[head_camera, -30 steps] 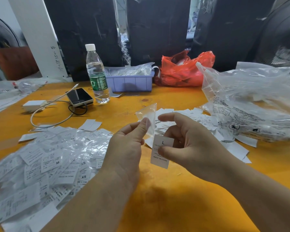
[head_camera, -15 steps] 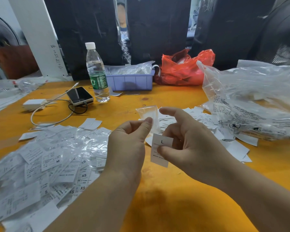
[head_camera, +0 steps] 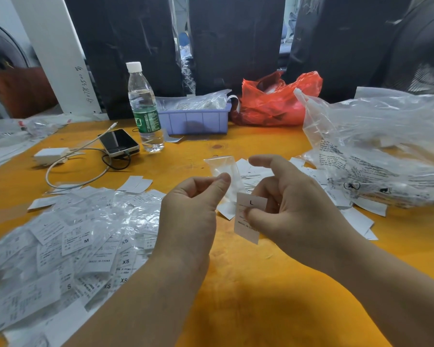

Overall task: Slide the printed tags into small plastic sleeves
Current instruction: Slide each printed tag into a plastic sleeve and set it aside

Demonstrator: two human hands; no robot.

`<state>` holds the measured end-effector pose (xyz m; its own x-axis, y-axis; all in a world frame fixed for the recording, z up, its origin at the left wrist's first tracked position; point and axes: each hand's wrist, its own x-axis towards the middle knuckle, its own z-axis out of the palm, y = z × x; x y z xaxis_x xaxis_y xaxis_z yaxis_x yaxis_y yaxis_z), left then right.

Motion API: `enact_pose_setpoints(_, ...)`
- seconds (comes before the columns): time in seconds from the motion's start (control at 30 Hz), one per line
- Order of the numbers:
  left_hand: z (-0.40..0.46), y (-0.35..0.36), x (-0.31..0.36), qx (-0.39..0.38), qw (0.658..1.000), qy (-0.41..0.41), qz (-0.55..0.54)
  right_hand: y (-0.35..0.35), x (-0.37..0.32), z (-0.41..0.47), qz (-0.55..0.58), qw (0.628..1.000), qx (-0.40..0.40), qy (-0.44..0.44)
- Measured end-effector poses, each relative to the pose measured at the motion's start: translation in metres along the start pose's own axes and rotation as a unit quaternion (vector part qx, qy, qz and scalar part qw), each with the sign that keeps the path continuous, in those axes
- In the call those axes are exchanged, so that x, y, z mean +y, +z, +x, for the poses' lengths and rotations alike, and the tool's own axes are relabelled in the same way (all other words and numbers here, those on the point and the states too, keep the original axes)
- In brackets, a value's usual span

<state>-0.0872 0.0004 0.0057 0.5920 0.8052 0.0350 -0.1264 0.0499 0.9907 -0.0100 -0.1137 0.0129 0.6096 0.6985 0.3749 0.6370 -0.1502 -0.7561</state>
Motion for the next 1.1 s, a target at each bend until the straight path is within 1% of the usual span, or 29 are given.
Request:
enact_pose_setpoints(0.37,0.0024,-0.0023,0.0012,0.009,1.000,-0.004,0.001,-0.0021,-0.0004,0.0013,0.043,0.998,-0.023,0.028)
enact_pose_setpoints(0.7,0.0013,-0.0024,0.0011,0.009,1.000,0.007,0.004,-0.0032,-0.0015,0.0004,0.013,1.000,-0.016,0.022)
enact_pose_setpoints(0.93,0.0006,-0.0043,-0.0021,-0.012,0.997,0.054,0.059,-0.0039,0.0029,0.0031,0.039,0.998,-0.015,0.046)
enact_pose_setpoints(1.03,-0.0004,-0.0035,-0.0016,-0.048,0.996,0.060,0.052,-0.0040,0.0048,0.0047,0.054,0.997,-0.025,0.053)
enact_pose_setpoints(1.1,-0.0020,-0.0034,0.0003,-0.083,0.994,0.056,0.039,-0.0039,0.0054,0.0060,0.087,0.994,-0.041,0.061)
